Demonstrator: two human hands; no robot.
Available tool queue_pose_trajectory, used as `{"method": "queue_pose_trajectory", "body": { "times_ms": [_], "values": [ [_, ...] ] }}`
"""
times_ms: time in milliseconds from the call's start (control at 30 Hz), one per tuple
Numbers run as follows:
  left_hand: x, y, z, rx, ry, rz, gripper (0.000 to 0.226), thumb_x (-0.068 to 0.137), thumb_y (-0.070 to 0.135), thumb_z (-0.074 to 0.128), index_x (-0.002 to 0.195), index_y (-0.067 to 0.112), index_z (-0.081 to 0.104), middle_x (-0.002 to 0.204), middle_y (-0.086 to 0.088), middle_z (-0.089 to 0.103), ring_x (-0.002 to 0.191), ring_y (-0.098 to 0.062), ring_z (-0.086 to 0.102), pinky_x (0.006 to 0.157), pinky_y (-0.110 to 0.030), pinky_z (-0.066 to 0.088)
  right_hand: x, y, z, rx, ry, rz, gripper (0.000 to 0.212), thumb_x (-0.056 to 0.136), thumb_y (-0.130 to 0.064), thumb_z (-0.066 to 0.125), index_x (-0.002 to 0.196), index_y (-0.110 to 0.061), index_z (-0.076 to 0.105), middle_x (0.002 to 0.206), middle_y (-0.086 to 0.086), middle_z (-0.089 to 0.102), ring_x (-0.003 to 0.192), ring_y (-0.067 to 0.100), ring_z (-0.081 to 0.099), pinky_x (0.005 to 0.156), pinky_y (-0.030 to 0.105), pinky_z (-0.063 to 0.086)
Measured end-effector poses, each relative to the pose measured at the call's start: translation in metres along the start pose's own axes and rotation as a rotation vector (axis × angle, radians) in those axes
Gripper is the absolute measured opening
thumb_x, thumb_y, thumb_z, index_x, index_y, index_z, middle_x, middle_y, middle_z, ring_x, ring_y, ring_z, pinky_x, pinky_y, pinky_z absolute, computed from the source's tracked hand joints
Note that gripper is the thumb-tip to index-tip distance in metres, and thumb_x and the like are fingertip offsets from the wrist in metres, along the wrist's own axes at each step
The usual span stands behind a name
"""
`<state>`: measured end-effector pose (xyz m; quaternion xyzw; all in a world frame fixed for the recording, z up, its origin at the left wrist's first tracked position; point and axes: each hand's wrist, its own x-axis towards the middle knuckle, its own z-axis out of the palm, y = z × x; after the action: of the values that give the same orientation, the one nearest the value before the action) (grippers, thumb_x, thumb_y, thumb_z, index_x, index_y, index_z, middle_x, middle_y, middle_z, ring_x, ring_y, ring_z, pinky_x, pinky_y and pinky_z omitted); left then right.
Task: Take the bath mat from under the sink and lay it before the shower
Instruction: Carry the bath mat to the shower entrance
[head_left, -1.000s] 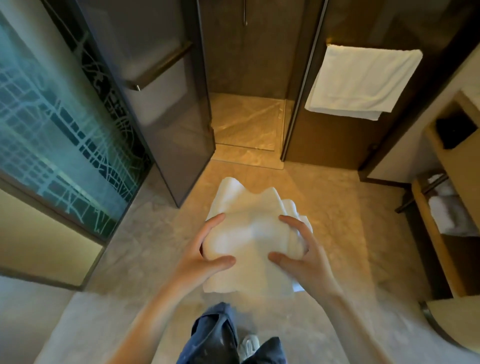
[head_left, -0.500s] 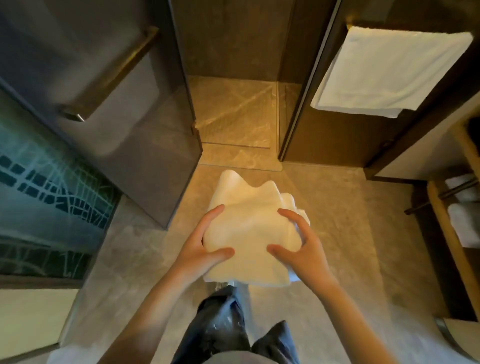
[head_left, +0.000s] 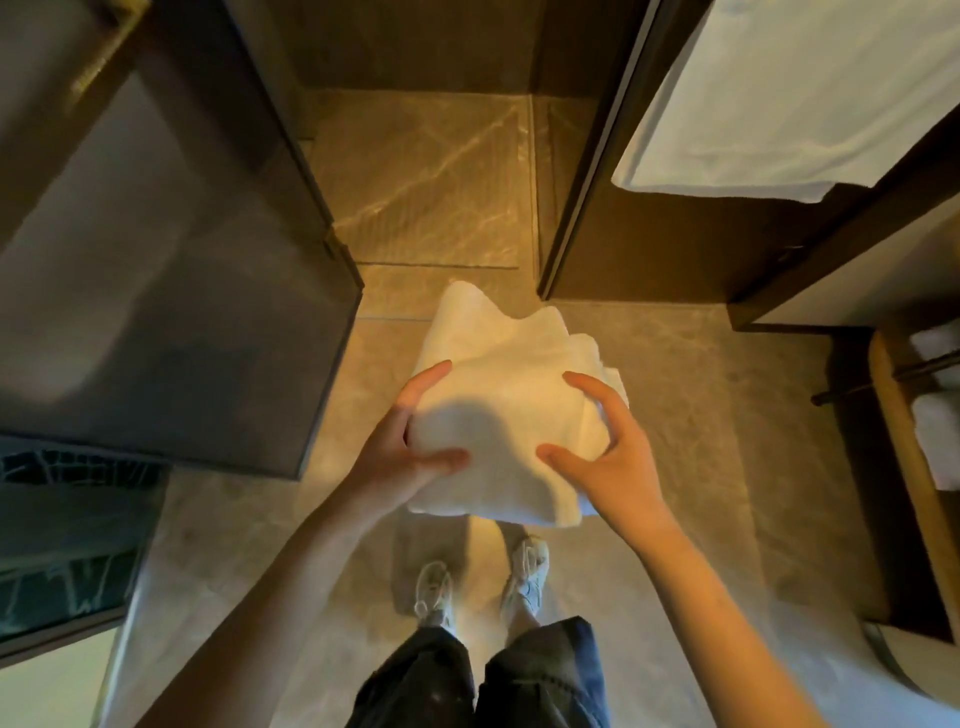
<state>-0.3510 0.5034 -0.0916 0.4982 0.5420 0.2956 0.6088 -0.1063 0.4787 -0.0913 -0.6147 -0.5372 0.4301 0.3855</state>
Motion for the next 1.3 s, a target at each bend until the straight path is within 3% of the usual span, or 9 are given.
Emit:
{"method": "queue_pose_trajectory", "body": {
  "times_ms": [100,200,333,433,600,800,1000,1167,1300],
  "values": [
    [0.036,-0.005,0.011,0.027,0.036,0.000,0.090,0.068,0.008,0.083,0.132,0.056,0.043,0.109,0.045,0.050,0.099,0.012,0.055,0.072,-0.010,0.049,0.042,0.022,-0.009,-0.015,-0.036,-0.006,0.067,0.072,-0.014,0.084,0.128,-0.037,0.054,0.129,-0.035,0.051,0.123,-0.013,0.043,0.095,-0.001,0.032],
    [0.075,-0.022,0.019,0.021,0.057,-0.001,0.090,0.069,0.005,0.083,0.133,0.054,0.043,0.120,0.048,0.043,0.107,0.016,0.049,0.078,-0.010,0.048,0.081,0.051,-0.013,0.017,-0.077,-0.002,0.065,0.072,-0.016,0.085,0.128,-0.032,0.056,0.128,-0.028,0.056,0.120,-0.013,0.047,0.090,0.000,0.035],
    [0.133,-0.050,0.017,-0.007,0.023,0.000,0.090,0.070,0.004,0.080,0.134,0.055,0.041,0.128,0.040,0.043,0.109,0.012,0.051,0.077,-0.011,0.049,0.129,0.092,-0.004,0.029,-0.079,0.024,0.066,0.071,-0.013,0.086,0.128,-0.030,0.057,0.129,-0.019,0.058,0.117,-0.010,0.050,0.088,0.001,0.037],
    [0.197,-0.093,0.012,-0.012,0.000,0.005,0.090,0.070,0.008,0.078,0.135,0.058,0.038,0.138,0.023,0.041,0.111,0.004,0.053,0.078,-0.015,0.051,0.175,0.146,0.016,0.031,-0.058,0.026,0.066,0.071,-0.011,0.085,0.129,-0.027,0.057,0.129,-0.020,0.056,0.117,-0.012,0.049,0.088,0.002,0.038],
    [0.318,-0.211,-0.001,0.012,-0.013,0.045,0.092,0.076,0.010,0.076,0.135,0.064,0.030,0.130,0.019,0.047,0.105,0.004,0.057,0.076,-0.015,0.052,0.256,0.274,0.073,-0.001,0.025,-0.073,0.066,0.074,-0.007,0.082,0.131,-0.024,0.055,0.130,-0.026,0.051,0.117,-0.021,0.042,0.087,-0.004,0.033],
    [0.452,-0.401,-0.005,0.019,0.004,0.147,0.082,0.076,0.009,0.076,0.132,0.055,0.038,0.118,0.039,0.047,0.103,0.014,0.053,0.074,-0.011,0.050,0.335,0.473,0.156,-0.028,0.062,-0.192,0.063,0.075,-0.007,0.080,0.130,-0.024,0.054,0.131,-0.026,0.048,0.118,-0.019,0.042,0.087,-0.003,0.035],
    [0.548,-0.580,0.001,-0.023,0.008,0.222,0.078,0.073,0.005,0.074,0.130,0.047,0.042,0.130,0.006,0.052,0.111,-0.010,0.060,0.080,-0.024,0.052,0.391,0.660,0.230,-0.064,0.016,-0.226,0.063,0.076,-0.008,0.081,0.129,-0.022,0.051,0.131,-0.022,0.049,0.119,-0.008,0.047,0.093,0.009,0.043],
    [0.584,-0.671,0.001,-0.100,-0.018,0.041,0.083,0.071,0.007,0.082,0.124,0.059,0.045,0.128,-0.003,0.057,0.103,-0.015,0.066,0.074,-0.032,0.058,0.417,0.743,0.255,-0.121,-0.114,-0.165,0.066,0.070,-0.003,0.084,0.127,-0.018,0.053,0.124,-0.020,0.051,0.109,-0.013,0.049,0.089,0.006,0.040],
    [0.581,-0.706,0.005,-0.032,-0.064,-0.135,0.091,0.058,0.028,0.088,0.121,0.069,0.037,0.126,0.013,0.056,0.105,-0.004,0.062,0.080,-0.028,0.056,0.409,0.775,0.259,-0.116,-0.214,-0.050,0.067,0.068,-0.001,0.084,0.126,-0.017,0.053,0.123,-0.014,0.053,0.104,-0.007,0.054,0.092,0.020,0.048]
  ]
}}
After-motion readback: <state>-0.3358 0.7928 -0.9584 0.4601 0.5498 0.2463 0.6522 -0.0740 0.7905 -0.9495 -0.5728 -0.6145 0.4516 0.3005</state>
